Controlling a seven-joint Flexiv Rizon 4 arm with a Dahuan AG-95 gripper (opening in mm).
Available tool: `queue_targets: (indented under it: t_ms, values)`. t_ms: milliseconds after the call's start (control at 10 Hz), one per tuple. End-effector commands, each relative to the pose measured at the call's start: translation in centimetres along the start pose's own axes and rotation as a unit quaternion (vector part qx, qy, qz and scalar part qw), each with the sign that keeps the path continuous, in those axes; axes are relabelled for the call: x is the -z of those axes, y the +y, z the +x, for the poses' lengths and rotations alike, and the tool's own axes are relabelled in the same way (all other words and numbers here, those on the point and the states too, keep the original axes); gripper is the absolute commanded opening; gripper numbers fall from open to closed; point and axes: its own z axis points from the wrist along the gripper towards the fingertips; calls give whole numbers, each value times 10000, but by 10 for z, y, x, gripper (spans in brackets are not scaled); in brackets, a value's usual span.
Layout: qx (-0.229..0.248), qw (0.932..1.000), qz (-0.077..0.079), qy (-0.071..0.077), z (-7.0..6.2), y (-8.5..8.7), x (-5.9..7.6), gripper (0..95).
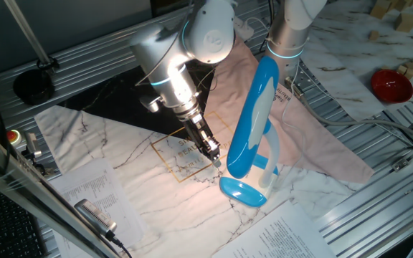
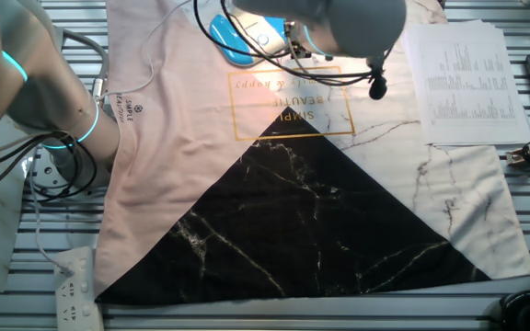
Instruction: Turn off the desk lamp by pressing the button
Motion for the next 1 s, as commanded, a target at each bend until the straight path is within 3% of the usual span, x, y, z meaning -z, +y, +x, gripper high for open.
queue_targets:
  t_ms: [100,400,600,800,1000]
  values:
    - [-397,9987,20,316,7,0,-4,0]
    - [-410,9982,-92,424,7,-2,-6,0]
    - [-340,9989,-97,317,7,-3,-7,0]
    - [-312,9995,-55,78,7,-3,-7,0]
    - [-183,9997,99,102,7,-3,-7,0]
